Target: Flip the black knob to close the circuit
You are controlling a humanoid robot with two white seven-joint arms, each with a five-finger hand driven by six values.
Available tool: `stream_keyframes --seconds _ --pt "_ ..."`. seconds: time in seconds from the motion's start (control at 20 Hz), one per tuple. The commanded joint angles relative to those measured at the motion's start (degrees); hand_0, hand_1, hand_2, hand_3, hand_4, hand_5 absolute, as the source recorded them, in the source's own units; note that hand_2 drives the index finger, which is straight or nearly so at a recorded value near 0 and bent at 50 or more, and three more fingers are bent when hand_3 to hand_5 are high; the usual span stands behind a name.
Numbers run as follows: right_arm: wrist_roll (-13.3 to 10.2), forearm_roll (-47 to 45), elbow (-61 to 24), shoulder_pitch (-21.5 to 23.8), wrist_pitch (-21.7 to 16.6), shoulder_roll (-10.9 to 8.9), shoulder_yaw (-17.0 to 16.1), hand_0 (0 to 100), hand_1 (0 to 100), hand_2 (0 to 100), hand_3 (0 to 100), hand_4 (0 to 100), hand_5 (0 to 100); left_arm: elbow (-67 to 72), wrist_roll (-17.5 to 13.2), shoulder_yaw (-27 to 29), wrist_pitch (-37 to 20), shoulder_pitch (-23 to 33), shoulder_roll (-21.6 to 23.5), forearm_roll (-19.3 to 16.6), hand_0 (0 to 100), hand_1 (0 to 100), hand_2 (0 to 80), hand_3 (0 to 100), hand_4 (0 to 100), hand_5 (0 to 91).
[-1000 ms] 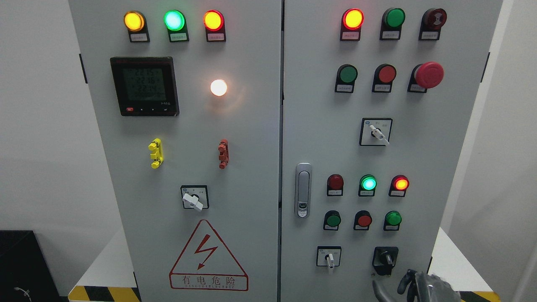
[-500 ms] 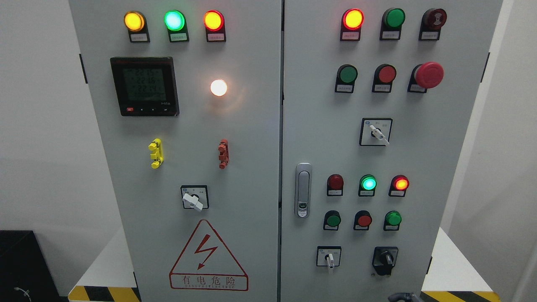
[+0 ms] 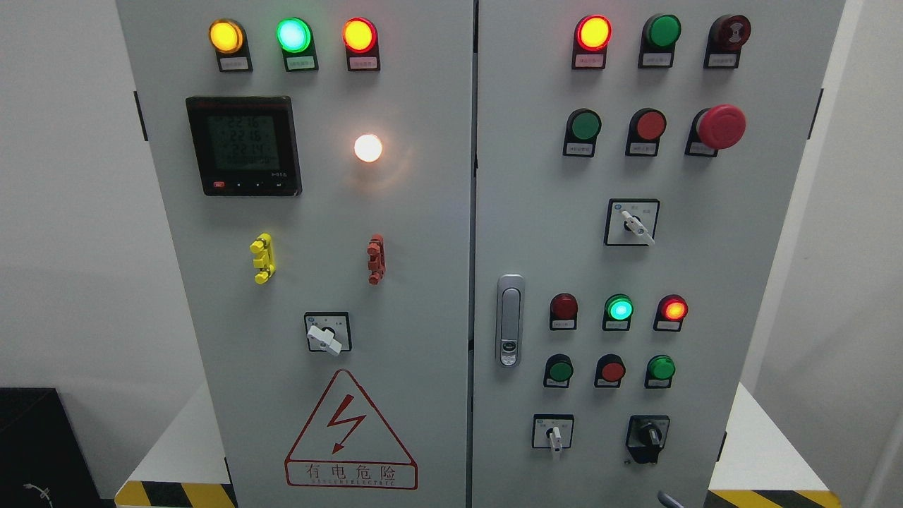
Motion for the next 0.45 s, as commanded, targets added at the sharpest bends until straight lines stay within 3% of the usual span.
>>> stream_keyframes --seconds 0.0,0.4 --pt "0.3 -7.1 0.4 1.5 -0.5 -0.32 0.1 0 10 0 0 0 0 1.2 0.0 -1.1 0.0 0.0 0.0 -1.2 0 0 0.0 0 0 0.0" --pt "0.4 -7.2 1.1 1.7 -0.6 -0.32 0.6 0 10 0 0 0 0 1.2 0.0 -1.1 0.0 0.0 0.0 -1.2 0 0 0.0 0 0 0.0"
